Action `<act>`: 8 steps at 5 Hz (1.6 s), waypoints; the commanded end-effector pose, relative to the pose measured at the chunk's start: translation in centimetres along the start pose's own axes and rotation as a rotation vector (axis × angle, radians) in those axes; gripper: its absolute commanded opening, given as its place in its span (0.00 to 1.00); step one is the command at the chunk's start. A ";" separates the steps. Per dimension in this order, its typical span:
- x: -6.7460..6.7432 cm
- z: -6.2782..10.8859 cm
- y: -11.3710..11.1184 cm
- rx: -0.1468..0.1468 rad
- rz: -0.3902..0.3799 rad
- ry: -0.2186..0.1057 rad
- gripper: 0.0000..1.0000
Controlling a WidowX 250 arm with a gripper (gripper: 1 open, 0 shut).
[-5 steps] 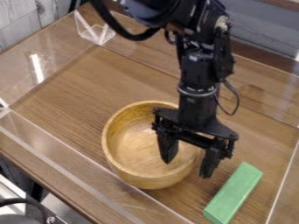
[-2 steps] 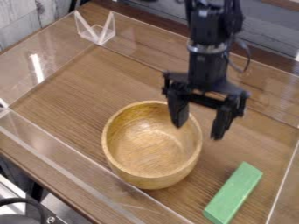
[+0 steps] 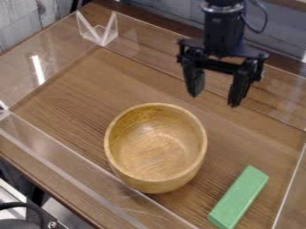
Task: Remove the green block from inside the brown bowl and put it on the table
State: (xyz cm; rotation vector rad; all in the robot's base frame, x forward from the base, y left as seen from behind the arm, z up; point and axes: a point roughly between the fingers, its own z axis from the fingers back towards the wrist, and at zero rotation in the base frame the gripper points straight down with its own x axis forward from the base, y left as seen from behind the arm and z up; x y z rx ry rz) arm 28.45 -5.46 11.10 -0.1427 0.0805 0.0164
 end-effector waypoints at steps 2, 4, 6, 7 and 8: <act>-0.3 -0.2 0.3 0.003 -0.022 -0.078 1.00; 1.0 0.6 1.7 0.001 -0.048 -0.095 1.00; 0.2 1.9 2.3 0.000 -0.069 -0.125 1.00; 0.1 1.6 1.5 -0.001 -0.093 -0.133 1.00; 0.4 1.3 1.1 -0.001 -0.107 -0.140 1.00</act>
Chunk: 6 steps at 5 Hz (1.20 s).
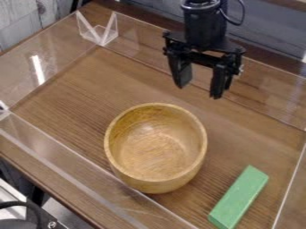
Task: Remove the green block from inside the brown bowl and put it on the table
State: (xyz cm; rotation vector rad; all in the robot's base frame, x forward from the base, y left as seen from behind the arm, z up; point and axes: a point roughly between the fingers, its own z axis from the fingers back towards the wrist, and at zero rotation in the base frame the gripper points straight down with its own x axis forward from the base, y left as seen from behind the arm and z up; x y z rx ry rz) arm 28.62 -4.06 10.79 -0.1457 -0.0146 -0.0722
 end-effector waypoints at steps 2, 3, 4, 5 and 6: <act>0.5 0.9 -0.4 -0.001 -0.016 -0.057 1.00; 0.4 0.8 -0.4 -0.003 -0.017 -0.058 1.00; 0.4 0.7 -0.4 -0.003 -0.020 -0.062 1.00; 0.4 0.6 -0.4 -0.004 -0.021 -0.065 1.00; 0.5 0.5 -0.2 -0.004 -0.023 -0.070 1.00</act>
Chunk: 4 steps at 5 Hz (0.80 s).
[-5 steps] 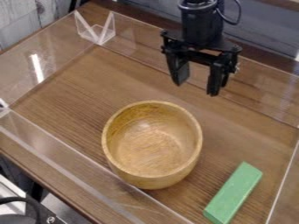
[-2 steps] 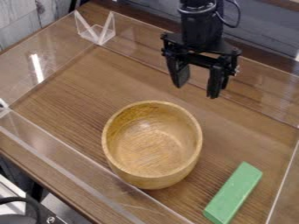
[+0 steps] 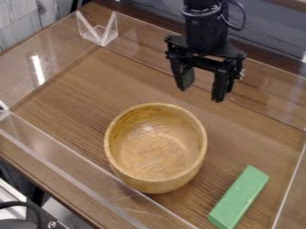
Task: Remove the green block from inside the brown bowl and put it on the table
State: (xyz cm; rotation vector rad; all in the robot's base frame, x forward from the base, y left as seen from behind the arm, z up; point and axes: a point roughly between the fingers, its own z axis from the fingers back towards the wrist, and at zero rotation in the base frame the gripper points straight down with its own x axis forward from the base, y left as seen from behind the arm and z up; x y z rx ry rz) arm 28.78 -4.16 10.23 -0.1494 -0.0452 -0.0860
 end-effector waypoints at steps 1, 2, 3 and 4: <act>0.6 1.0 0.0 -0.001 -0.010 -0.047 1.00; 0.8 1.0 0.3 -0.002 -0.012 -0.052 1.00; 0.9 1.0 0.6 -0.002 -0.013 -0.055 1.00; 1.1 1.0 0.8 -0.003 -0.012 -0.058 1.00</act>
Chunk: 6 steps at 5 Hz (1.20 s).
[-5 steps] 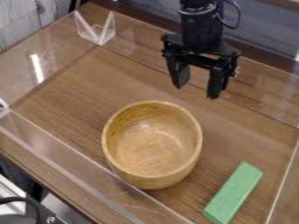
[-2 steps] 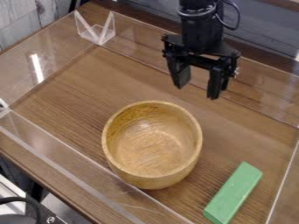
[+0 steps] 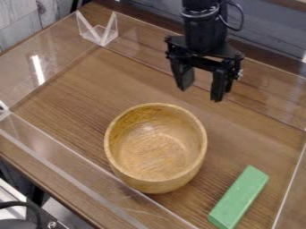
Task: Remove the green block from inside the brown bowl and put it on the table
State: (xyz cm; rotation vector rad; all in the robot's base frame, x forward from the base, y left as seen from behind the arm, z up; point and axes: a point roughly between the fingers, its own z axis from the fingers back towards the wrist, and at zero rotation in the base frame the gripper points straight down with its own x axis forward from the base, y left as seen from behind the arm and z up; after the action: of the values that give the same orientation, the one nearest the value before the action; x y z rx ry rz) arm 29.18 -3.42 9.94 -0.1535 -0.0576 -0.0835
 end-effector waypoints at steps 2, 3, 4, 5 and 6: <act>1.0 1.2 0.3 -0.001 -0.016 -0.049 1.00; 1.1 1.2 0.3 -0.004 -0.019 -0.050 1.00; 1.2 1.2 0.3 -0.006 -0.021 -0.050 1.00; 0.5 0.9 -0.9 -0.008 -0.032 -0.042 1.00; -0.4 0.4 -2.4 -0.010 -0.050 -0.031 1.00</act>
State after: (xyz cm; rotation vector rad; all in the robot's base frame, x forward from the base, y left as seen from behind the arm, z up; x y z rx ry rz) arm 28.07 -5.61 8.79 -0.1614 -0.0226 -0.1273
